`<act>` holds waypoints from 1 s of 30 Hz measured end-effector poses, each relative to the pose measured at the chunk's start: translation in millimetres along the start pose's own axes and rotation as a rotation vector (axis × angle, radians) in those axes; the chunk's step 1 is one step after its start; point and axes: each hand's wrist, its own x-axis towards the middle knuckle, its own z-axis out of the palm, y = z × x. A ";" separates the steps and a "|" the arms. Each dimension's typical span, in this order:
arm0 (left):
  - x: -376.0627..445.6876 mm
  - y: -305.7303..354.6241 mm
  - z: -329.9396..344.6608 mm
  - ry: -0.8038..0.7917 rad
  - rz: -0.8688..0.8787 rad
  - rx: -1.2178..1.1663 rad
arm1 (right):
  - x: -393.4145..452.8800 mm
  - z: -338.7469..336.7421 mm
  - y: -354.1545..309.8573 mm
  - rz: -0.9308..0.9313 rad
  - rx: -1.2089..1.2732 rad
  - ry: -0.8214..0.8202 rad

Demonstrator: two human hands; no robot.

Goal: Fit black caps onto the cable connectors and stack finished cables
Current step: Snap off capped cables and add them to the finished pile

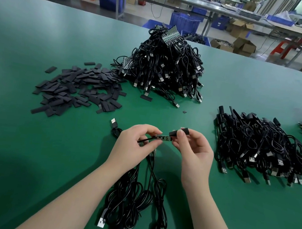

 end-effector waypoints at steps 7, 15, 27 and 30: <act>-0.6 6.4 -2.4 0.046 0.022 0.023 | 0.9 -1.5 -0.7 -0.031 -0.013 0.029; -0.9 2.8 -1.8 0.035 0.047 0.041 | 1.0 -1.8 0.7 -0.064 -0.113 0.027; -0.9 3.9 -2.4 0.025 0.029 0.004 | 5.3 -7.5 0.6 0.051 -0.056 -0.060; -0.2 2.5 -1.3 0.023 0.027 0.000 | 5.5 -8.4 1.7 0.101 -0.023 -0.061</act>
